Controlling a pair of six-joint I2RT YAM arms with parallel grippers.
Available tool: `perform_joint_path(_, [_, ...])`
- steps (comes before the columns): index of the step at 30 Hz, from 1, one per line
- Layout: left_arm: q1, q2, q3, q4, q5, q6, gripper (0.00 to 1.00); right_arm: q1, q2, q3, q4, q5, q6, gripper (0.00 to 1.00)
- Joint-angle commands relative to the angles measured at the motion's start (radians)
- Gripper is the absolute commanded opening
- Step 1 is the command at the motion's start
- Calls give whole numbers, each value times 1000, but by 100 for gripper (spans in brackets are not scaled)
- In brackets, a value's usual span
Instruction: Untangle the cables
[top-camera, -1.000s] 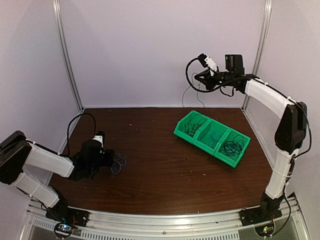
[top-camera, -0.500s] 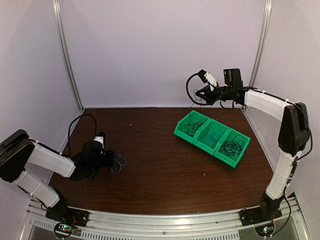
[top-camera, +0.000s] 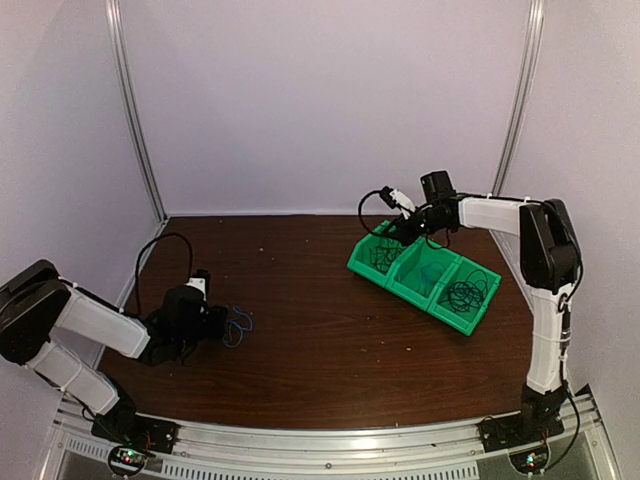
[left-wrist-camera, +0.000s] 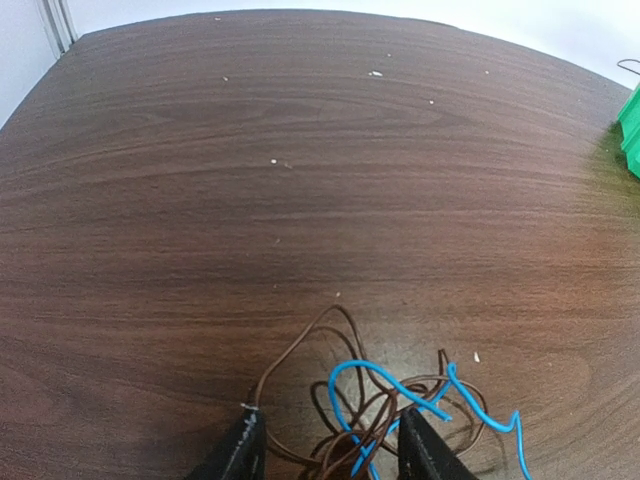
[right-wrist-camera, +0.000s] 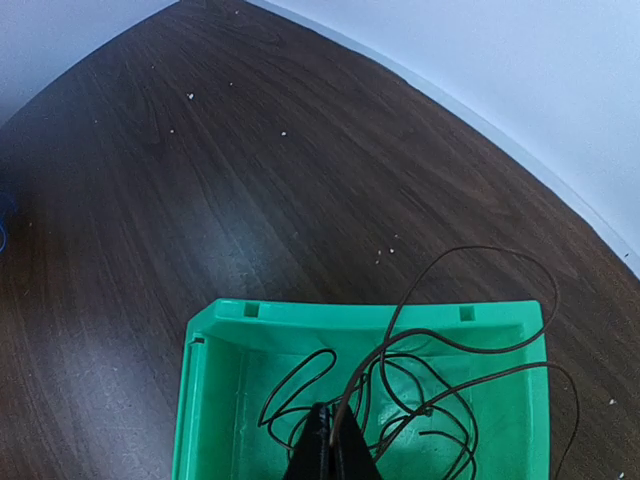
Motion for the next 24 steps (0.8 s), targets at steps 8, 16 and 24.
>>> perform_joint_path(8, [7,27,-9,81,6,-17,46,79,-97,-55,-52,-7,-31,0])
perform_joint_path(16, [7,38,-11,95,9,-17,46,80,-292,-108,33,26,14,0])
perform_joint_path(24, [7,54,-7,107,20,-20,46,76,-320,-158,45,25,35,0])
